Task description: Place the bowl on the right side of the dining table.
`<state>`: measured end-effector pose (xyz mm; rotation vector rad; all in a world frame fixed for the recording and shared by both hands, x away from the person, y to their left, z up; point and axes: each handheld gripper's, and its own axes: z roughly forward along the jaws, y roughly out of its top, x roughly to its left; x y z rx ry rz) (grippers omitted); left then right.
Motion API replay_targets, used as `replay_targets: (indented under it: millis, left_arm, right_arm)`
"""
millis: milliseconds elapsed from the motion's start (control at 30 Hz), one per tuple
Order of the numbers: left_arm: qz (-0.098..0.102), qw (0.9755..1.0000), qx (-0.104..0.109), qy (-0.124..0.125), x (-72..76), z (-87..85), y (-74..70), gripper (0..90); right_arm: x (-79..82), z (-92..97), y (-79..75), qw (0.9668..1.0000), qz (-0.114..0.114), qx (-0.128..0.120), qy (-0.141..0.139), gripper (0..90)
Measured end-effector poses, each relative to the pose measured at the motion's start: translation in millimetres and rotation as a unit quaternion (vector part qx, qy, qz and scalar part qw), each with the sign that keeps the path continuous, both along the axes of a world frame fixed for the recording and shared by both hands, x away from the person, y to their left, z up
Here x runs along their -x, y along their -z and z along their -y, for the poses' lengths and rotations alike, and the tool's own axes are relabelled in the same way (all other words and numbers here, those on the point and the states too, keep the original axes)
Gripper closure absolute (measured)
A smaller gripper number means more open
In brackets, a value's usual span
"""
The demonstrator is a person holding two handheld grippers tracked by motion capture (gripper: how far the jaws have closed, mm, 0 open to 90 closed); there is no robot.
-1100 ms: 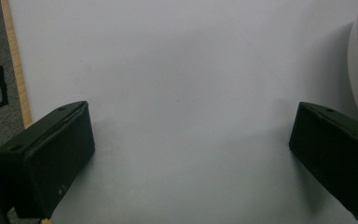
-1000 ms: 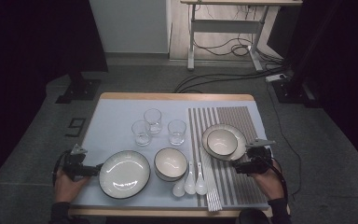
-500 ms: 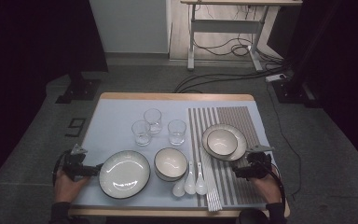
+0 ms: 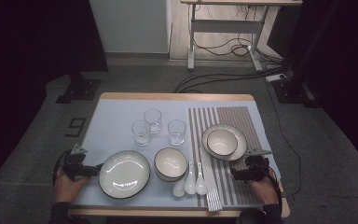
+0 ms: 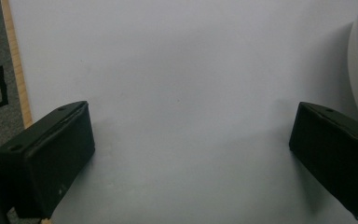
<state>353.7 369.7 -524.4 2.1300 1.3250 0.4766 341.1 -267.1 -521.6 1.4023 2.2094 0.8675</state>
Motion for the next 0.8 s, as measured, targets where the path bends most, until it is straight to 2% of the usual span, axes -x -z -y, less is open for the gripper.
replay_targets:
  millis: [233,667,800]
  left_arm:
    - [0.0,1.0,0.0,0.0,0.0,0.0,0.0,0.0]
    - [0.0,1.0,0.0,0.0,0.0,0.0,0.0,0.0]
    - [0.0,1.0,0.0,0.0,0.1,0.0,0.0,0.0]
  right_arm:
    - [-1.7,2.5,9.3,1.0,-0.001,-0.005,0.003,0.0]
    - [1.5,4.4,14.9,0.9996,0.024,-0.012,-0.002,0.0]
    - [1.6,4.3,15.0,0.9996,0.025,-0.011,-0.002,0.0]
